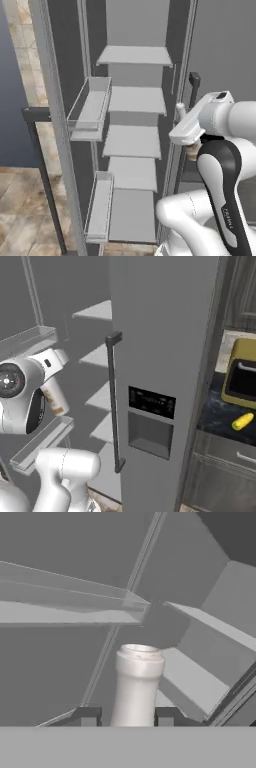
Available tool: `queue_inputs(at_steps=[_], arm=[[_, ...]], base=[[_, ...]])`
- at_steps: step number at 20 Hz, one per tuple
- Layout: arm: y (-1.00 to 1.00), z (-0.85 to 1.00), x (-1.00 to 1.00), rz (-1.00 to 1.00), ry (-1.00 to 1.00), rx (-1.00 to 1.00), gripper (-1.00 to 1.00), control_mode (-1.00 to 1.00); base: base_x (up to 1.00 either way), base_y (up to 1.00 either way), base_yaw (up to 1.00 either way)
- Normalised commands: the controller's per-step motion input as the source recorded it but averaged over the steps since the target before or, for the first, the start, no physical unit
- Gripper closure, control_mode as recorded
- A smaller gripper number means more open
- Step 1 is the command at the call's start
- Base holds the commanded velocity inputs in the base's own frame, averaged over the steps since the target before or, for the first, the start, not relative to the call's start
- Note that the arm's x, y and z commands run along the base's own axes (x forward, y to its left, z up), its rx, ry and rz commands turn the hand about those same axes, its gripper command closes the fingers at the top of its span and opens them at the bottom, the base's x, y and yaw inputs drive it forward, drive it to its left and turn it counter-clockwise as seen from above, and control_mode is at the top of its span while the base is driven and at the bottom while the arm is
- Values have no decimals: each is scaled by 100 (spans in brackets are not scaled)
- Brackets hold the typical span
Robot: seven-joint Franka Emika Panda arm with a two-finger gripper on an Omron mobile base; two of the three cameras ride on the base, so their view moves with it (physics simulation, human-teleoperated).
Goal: Place the liquor on the top shelf of the fridge to keep it out of children's reach, and place the corn and bell pepper on lower shelves for easy access.
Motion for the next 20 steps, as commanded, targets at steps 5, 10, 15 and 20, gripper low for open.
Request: queue_inputs(at_steps=[5,10,15,20], arm=[[0,0,0,0,0,0,100,100],[0,0,0,0,0,0,100,100],[0,0,0,0,0,0,100,100],[0,0,0,0,0,0,100,100]], base=[[17,68,-42],[23,6,-31],[30,1,-23],[40,19,-16]])
